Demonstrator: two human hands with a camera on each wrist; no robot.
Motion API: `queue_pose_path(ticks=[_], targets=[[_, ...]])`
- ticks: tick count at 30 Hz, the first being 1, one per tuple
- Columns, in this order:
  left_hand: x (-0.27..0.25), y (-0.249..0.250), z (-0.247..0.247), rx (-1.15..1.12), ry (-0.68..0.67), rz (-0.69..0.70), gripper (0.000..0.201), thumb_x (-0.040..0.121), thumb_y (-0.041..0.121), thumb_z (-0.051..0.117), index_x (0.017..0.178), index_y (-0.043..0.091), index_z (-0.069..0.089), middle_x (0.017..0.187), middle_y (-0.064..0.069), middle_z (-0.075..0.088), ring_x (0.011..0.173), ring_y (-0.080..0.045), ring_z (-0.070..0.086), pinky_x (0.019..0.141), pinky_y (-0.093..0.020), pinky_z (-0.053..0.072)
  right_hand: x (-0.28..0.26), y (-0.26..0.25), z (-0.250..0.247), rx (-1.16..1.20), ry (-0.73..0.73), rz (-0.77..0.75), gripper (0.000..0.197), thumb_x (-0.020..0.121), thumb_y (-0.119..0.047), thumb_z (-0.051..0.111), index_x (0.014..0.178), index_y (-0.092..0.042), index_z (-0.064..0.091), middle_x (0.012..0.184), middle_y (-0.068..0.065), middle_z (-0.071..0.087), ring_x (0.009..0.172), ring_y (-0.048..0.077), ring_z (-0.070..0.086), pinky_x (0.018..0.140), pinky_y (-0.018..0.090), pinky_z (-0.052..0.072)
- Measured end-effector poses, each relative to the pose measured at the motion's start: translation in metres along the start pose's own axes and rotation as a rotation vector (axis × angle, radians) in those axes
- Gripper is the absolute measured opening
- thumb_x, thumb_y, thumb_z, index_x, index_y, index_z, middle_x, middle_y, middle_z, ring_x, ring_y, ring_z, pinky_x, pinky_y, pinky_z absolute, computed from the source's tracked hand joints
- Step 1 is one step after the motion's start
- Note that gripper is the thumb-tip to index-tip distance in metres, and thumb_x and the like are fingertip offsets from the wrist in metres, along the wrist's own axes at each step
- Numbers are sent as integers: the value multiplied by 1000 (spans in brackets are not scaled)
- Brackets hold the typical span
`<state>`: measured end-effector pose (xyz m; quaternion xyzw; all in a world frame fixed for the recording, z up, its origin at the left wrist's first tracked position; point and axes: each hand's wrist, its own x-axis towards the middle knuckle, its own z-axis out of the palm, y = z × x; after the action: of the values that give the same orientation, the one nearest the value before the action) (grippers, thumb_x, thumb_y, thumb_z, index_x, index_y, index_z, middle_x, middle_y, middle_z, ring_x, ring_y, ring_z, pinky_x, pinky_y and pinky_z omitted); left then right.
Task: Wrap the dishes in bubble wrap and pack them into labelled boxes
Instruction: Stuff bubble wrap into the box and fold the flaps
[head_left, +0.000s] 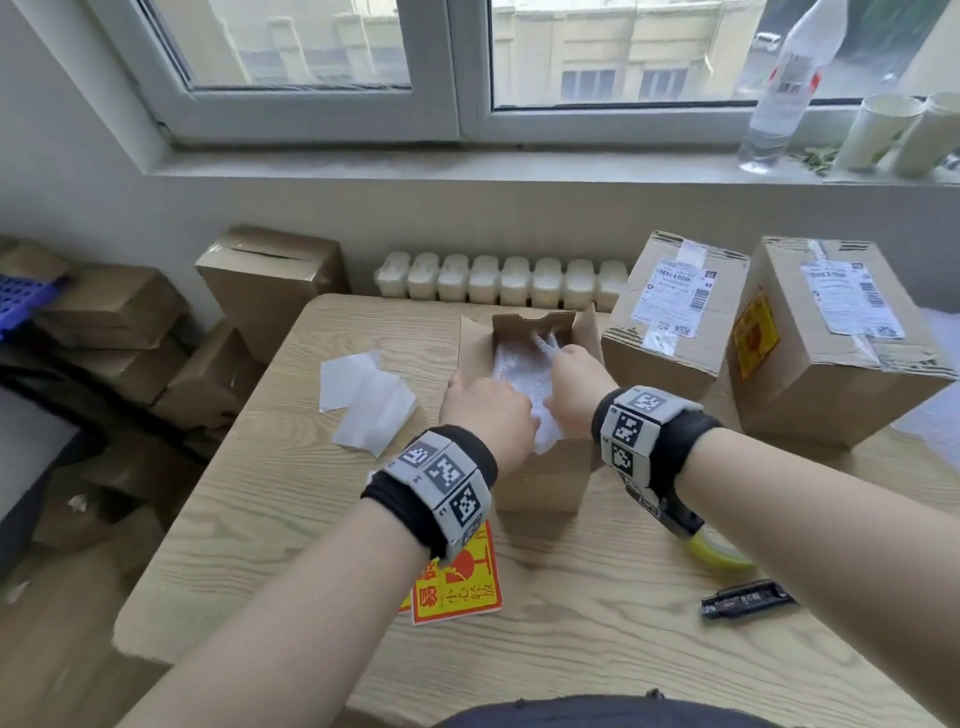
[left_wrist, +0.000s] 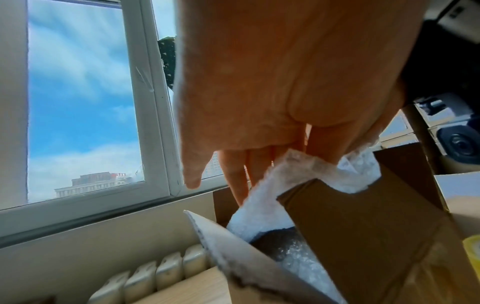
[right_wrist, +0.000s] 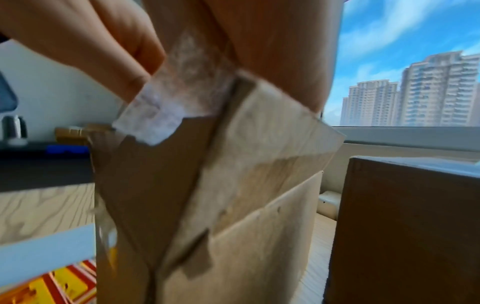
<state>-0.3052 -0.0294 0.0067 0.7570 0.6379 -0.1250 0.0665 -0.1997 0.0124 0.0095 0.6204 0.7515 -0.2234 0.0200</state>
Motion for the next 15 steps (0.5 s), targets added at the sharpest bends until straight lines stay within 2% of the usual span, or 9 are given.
queue_pose_path(ticks=[1,3,4,6,8,9,11,13,15], targets=[[1,-2,0,-29,-35,18,33,100,31,30,109,20,61,119,-4,59,114,-25,50,97,-37,32,2,1,2,2,-24,0,24,88,-5,55,110,4,55,109,21,54,105,35,53,72,30,37],[3,-5,-3,-192,-143,29,39,102,36,28,114,19,60,120,-6,60,111,-26,53,84,-31,35,6,6,4,5,-96,45,8,89,-9,56,83,-4,53,81,10,50,78,26,53,57,24,35],[3,-7,-5,-286,-181,31,43,101,43,29,119,19,60,123,-6,60,112,-25,54,81,-30,37,9,9,4,29,-107,84,20,89,-11,56,72,-7,47,71,5,43,64,20,46,52,21,32],[2,-11,-7,-413,-178,20,53,93,57,42,126,18,56,127,-5,56,114,-23,53,83,-29,41,11,10,2,85,-118,105,23,90,-16,55,72,-9,44,67,1,38,57,13,35,50,19,29],[2,-14,-8,-467,-145,-12,66,80,58,61,127,14,47,127,-8,46,112,-23,50,86,-31,43,19,12,5,120,-95,106,11,92,-20,53,88,-11,49,69,0,40,62,16,43,51,21,32],[3,-15,-7,-475,-146,-29,71,77,56,66,128,12,42,125,-9,41,111,-23,49,86,-31,42,20,13,4,166,-79,96,13,90,-21,58,93,-11,51,72,0,45,70,19,50,56,23,37],[4,-17,-3,-485,-134,-66,73,77,53,66,128,10,37,123,-10,41,110,-24,47,83,-30,40,20,16,4,301,-63,99,31,83,-24,69,105,-8,54,89,6,56,87,22,56,68,27,45],[6,-17,0,-498,-124,-93,64,82,52,62,124,9,40,119,-9,49,108,-24,51,79,-29,40,21,20,8,144,-94,42,51,79,-23,73,119,1,53,107,9,51,96,22,54,66,24,44],[5,-17,2,-419,-108,-60,43,88,49,54,113,14,51,109,-3,60,99,-22,57,74,-30,44,20,22,16,-81,-116,-34,47,81,-23,69,117,1,54,123,11,42,111,22,46,73,22,39]])
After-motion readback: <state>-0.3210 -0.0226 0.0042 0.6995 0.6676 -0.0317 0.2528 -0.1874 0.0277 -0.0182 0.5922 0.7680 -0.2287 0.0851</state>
